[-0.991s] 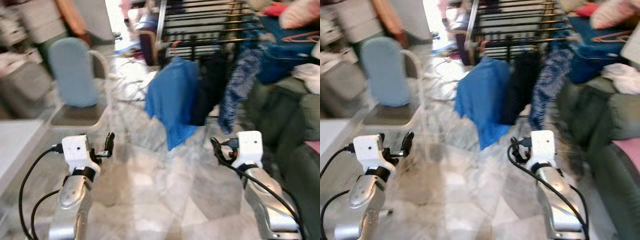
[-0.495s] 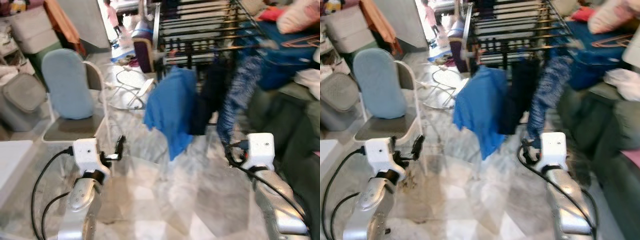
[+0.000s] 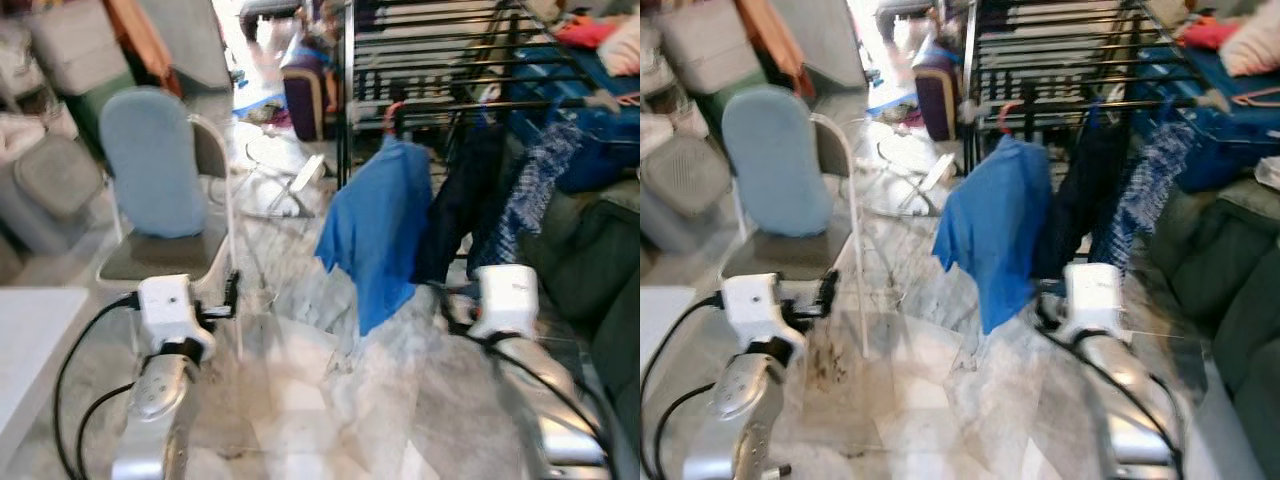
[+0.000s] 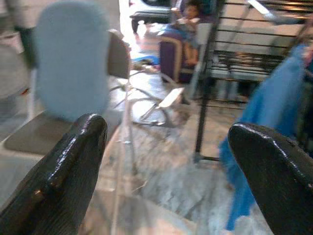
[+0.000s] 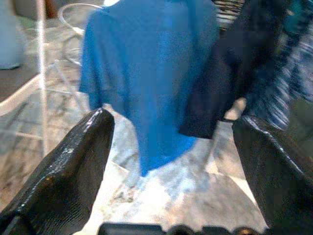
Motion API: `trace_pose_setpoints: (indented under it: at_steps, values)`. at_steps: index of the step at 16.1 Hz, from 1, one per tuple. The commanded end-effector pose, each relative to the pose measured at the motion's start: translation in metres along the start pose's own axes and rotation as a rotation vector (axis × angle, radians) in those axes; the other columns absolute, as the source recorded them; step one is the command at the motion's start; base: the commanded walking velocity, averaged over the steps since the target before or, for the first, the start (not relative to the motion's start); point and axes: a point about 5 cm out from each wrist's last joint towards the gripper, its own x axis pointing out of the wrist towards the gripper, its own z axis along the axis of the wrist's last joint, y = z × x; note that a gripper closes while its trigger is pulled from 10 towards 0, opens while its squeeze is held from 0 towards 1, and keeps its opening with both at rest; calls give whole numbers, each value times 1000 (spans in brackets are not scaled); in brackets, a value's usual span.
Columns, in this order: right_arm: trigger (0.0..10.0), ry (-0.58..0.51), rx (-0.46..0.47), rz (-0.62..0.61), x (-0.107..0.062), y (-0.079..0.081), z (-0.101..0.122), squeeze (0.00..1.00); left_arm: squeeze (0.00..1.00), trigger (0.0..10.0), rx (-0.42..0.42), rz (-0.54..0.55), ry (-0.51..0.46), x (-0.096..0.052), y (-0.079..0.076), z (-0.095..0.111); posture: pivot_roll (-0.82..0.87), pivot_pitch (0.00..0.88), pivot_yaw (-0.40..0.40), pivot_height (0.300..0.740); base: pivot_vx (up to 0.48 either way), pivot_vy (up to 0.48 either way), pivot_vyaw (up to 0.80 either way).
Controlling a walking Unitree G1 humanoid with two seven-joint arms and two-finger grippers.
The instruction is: Hang hanger
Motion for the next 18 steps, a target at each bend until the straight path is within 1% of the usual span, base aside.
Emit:
trace_pose_setpoints:
  at_steps: [1, 3, 6, 9, 10, 11, 12, 13, 14, 16, 18]
  values:
    - [10000, -22, -40, -15, 2, -3, 6, 0, 0, 10000, 10, 13, -22, 0, 0, 5, -140, 0, 61, 740, 0, 0, 0]
    - [10000, -26, -68, -21, 4, -3, 8, 0, 0, 10000, 11, 42, -35, -1, 2, 5, -131, 0, 29, 740, 0, 0, 0]
    - [10000, -43, -85, 32, 13, 4, 16, 0, 0, 10000, 1, 89, -47, -3, 3, 4, -110, 0, -19, 740, 0, 0, 0]
    - [10000, -46, -89, 43, 18, 7, 18, 0, 0, 10000, -5, 98, -53, -5, 1, 4, -99, 0, -46, 740, 0, 0, 0]
    - [10000, -44, -101, 44, 20, 9, 18, 0, 0, 10000, -4, 98, -64, -5, 1, 5, -94, 0, -81, 740, 0, 0, 0]
    - [10000, -18, -97, 69, 22, 12, 17, 0, 0, 10000, -2, 84, -84, -3, -1, 8, -90, 0, -105, 740, 0, 0, 0]
    - [10000, -8, -111, 85, 23, 16, 18, 0, 0, 10000, 15, 73, -101, 1, -1, 13, -87, 0, -110, 740, 0, 0, 0]
    - [10000, -14, -119, 104, 24, 22, 20, 0, 0, 10000, 20, 69, -116, 4, 0, 18, -87, 0, -110, 740, 0, 0, 0]
    - [10000, -24, -90, 118, 25, 25, 20, 0, 0, 10000, 8, 73, -117, 6, 3, 19, -86, 0, -78, 740, 0, 0, 0]
    - [10000, -37, -55, 79, 25, 21, 16, 0, 0, 10000, 3, 49, -106, 5, 3, 17, -86, 0, -32, 740, 0, 0, 0]
    - [10000, -44, -37, 63, 24, 19, 16, 0, 0, 10000, 0, 41, -101, 4, 2, 17, -90, 0, -24, 740, 0, 0, 0]
